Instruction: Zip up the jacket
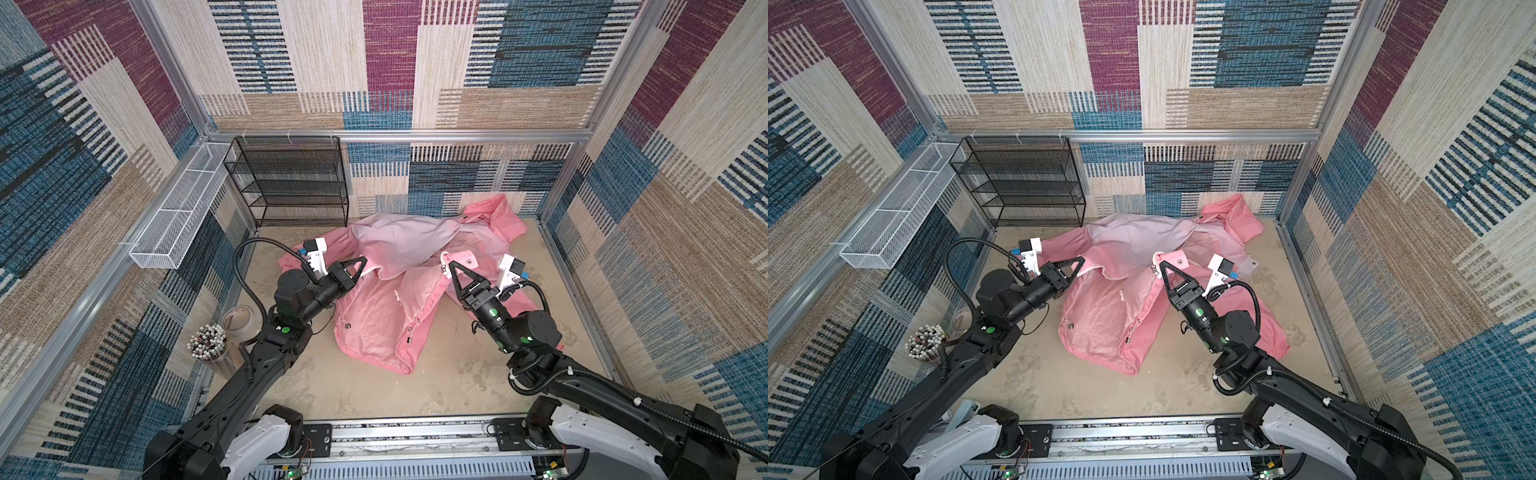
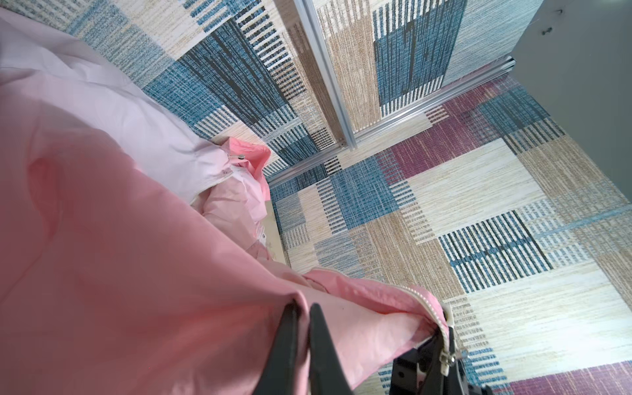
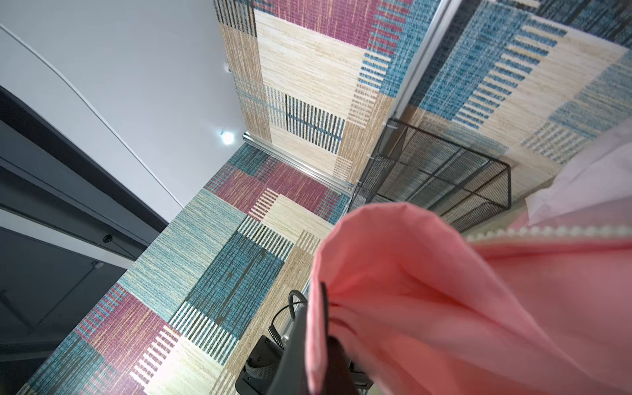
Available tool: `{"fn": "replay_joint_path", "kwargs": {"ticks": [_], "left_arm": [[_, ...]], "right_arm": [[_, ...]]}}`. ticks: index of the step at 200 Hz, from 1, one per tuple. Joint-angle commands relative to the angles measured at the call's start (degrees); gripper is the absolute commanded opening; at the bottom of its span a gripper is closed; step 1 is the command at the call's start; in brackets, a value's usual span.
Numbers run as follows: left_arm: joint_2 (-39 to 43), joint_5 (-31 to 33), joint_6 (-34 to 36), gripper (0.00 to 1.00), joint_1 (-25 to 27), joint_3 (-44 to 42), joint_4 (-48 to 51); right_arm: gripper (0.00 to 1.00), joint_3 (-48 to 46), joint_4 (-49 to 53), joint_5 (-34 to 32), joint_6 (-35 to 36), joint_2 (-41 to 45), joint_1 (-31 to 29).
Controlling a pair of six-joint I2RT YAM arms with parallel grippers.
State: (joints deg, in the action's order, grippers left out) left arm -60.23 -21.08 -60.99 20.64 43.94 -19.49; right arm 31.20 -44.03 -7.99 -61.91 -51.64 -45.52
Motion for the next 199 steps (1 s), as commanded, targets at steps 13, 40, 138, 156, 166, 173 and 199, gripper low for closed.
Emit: {"fn": "replay_joint_path", "kwargs": {"ticks": [13, 40, 138, 156, 166, 173, 199], "left_arm": [[-6.3, 7.8, 2.2, 0.0, 6.8, -0.5, 8.1], [-12.9, 8.1, -1.7, 0.46, 13.4, -6.0, 1.4], [-6.0, 15.9, -3.2, 0.85, 20.0, -12.2, 18.0], [-5.5, 20.2, -13.3, 0.82, 23.9, -16.4, 12.6], [-5.9, 23.2, -16.1, 0.81, 26.3, -16.6, 12.3], [-6.3, 24.8, -16.4, 0.82, 27.6, -16.0, 12.3], [-8.2, 29.8, -16.7, 0.81, 32.0, -11.5, 15.4]], "right_arm": [[0.0, 2.0, 11.9, -12.0, 3.8, 5.9, 0.1], [0.0, 1.4, 23.6, -16.6, 2.2, 12.6, 1.3], [0.0, 1.2, 29.6, -16.6, 2.8, 15.8, 1.5], [0.0, 2.7, 32.6, -17.9, 3.5, 16.1, 1.7], [0.0, 3.6, 34.3, -18.4, 3.8, 15.8, 1.6], [0.0, 4.1, 35.3, -18.5, 3.6, 15.5, 1.6], [0.0, 3.7, 37.2, -18.1, 1.3, 15.2, 1.7]]}}
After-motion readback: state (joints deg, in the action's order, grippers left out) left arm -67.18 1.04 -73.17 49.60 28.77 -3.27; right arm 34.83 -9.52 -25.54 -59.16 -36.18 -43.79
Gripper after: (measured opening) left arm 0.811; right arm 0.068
